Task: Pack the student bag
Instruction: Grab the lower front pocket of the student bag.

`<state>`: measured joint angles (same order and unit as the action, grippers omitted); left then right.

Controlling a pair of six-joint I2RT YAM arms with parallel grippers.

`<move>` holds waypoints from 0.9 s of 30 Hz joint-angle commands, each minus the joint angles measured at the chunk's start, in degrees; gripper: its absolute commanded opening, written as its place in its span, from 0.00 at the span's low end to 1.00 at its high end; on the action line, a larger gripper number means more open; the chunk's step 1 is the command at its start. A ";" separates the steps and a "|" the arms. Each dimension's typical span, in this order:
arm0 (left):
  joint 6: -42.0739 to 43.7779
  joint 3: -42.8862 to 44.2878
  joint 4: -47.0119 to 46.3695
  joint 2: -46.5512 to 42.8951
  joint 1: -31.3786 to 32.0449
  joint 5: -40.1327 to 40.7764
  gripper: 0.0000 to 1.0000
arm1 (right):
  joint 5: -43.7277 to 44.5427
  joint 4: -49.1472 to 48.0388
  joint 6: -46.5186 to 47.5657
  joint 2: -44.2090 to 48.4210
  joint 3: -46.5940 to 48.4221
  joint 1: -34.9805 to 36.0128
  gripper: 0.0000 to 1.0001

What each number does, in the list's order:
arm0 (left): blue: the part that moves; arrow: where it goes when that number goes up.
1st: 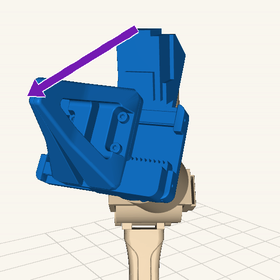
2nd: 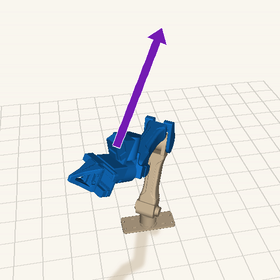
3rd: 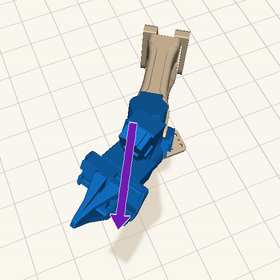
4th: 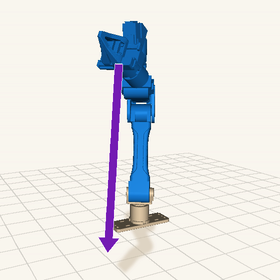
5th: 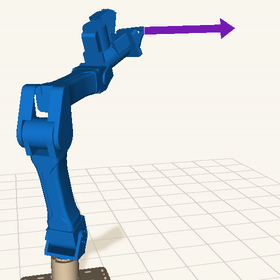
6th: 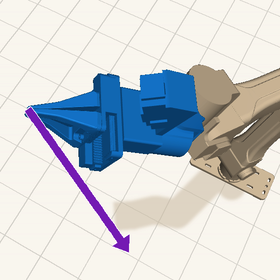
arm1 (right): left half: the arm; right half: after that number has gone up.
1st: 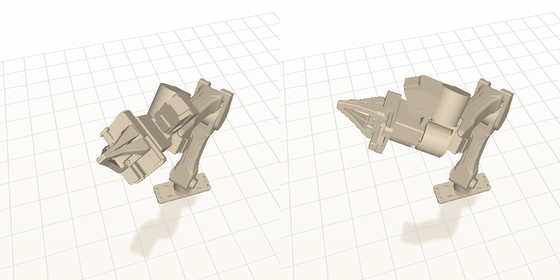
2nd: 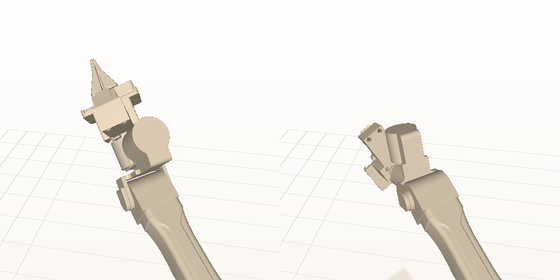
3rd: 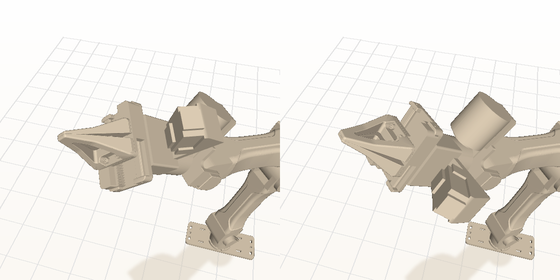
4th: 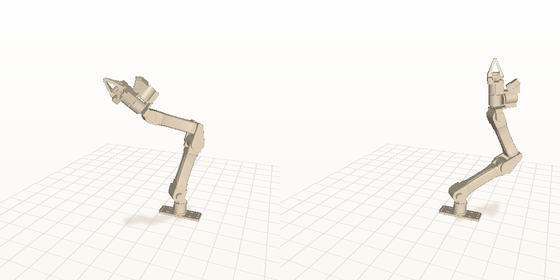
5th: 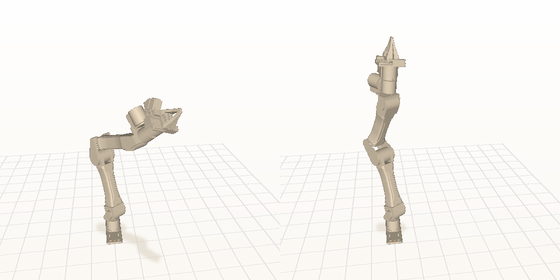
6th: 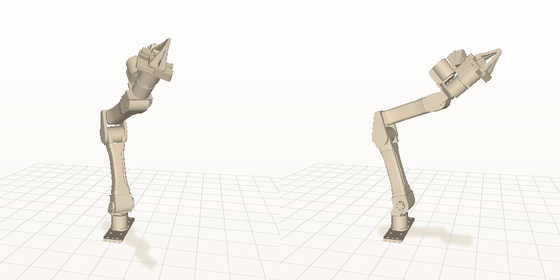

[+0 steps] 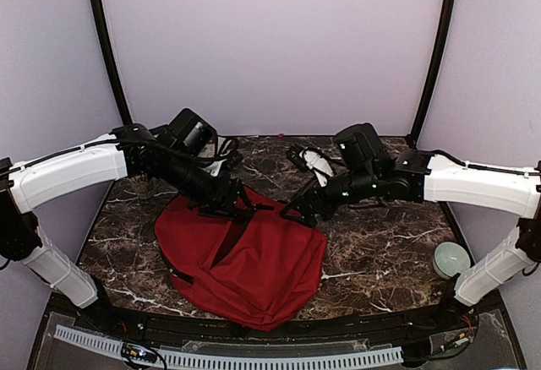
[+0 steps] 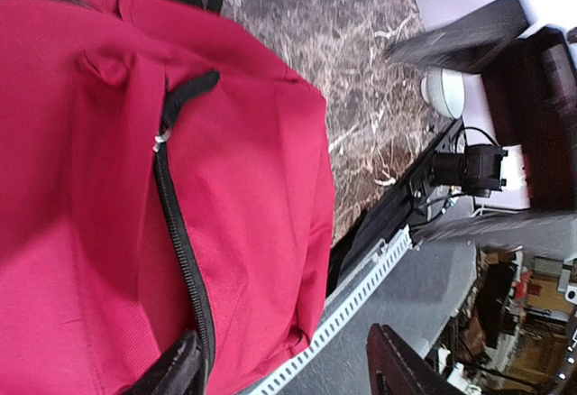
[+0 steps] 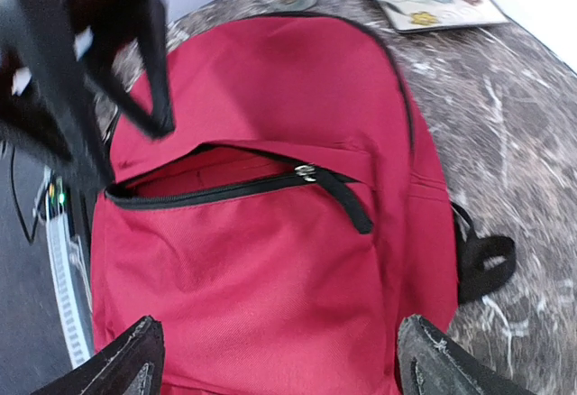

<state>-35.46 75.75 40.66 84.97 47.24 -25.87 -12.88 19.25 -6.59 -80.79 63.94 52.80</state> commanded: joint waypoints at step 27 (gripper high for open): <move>1.39 -0.42 1.99 -0.21 -9.97 10.64 0.58 | -15.49 -4.45 25.00 -22.45 12.21 -5.91 0.50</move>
<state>-33.89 76.34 44.21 84.01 37.85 -14.72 -25.67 19.25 20.25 -103.13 75.48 48.36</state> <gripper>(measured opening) 0.588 0.510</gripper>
